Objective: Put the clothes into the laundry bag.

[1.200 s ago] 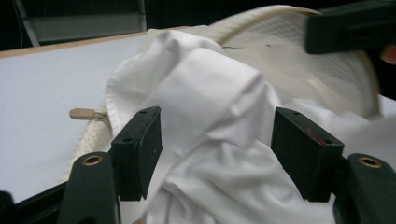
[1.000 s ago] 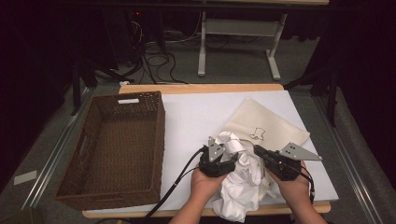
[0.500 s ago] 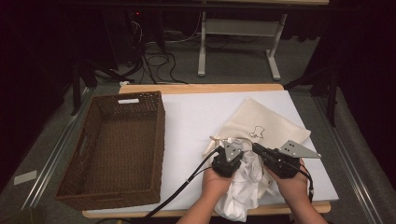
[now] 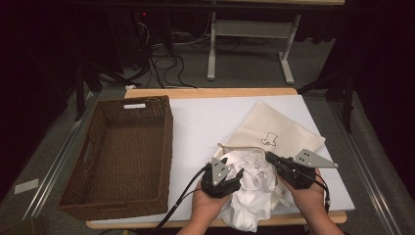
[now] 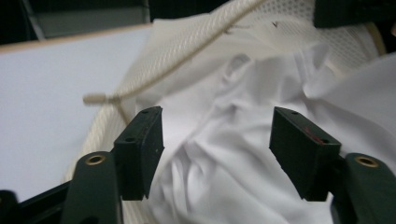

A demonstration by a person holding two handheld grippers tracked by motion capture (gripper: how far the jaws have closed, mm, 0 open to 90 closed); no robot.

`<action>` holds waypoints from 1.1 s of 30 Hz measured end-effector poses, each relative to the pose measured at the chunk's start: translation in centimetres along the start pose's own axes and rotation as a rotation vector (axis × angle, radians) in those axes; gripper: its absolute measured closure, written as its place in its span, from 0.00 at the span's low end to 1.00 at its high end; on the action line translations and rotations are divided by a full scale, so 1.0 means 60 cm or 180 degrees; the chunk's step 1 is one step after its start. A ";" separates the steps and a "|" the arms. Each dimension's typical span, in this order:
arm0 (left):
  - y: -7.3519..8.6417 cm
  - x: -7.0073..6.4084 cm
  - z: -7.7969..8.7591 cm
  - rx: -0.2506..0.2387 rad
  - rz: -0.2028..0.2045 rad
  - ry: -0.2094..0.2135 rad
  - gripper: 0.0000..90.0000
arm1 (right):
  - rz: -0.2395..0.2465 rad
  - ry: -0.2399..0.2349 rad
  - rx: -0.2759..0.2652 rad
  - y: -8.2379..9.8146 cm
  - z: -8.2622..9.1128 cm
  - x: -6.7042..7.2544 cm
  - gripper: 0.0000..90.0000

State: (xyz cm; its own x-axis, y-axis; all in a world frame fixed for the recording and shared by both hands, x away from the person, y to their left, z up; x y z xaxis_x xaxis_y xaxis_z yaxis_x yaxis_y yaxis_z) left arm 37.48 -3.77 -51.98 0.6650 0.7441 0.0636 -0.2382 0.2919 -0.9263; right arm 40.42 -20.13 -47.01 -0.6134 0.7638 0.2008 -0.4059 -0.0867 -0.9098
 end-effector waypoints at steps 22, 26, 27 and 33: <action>0.060 -0.062 -0.018 0.0653 -0.0113 0.0372 0.95 | 0.0021 0.0034 0.0061 0.013 0.001 0.002 0.98; 0.039 -0.044 -0.011 0.0482 -0.0018 0.0266 0.95 | 0.0003 0.0028 0.0068 0.014 0.001 0.004 0.98; 0.019 -0.025 -0.005 0.0345 0.0018 0.0170 0.95 | 0.0006 0.0026 0.0051 0.013 0.002 0.005 0.98; -0.019 0.019 -0.007 0.0220 0.0064 -0.0015 0.95 | 0.0010 0.0013 0.0065 0.014 0.000 0.006 0.98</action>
State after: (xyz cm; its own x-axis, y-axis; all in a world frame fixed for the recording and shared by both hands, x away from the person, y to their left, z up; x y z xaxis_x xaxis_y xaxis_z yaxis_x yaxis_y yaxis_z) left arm 38.80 -3.54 -51.02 0.6562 0.7531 0.0471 -0.2999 0.3175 -0.8996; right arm 39.85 -19.90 -47.70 -0.6118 0.7662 0.1965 -0.4178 -0.1021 -0.9028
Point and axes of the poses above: each handheld gripper's, and its own axes: z roughly backward along the jaws, y roughly out of its underside, x roughly to its left, the point moved 8 cm from there along -z, roughly forward along the jaws, and after that the axes turned 12 degrees about -z, right-handed, at the moved point
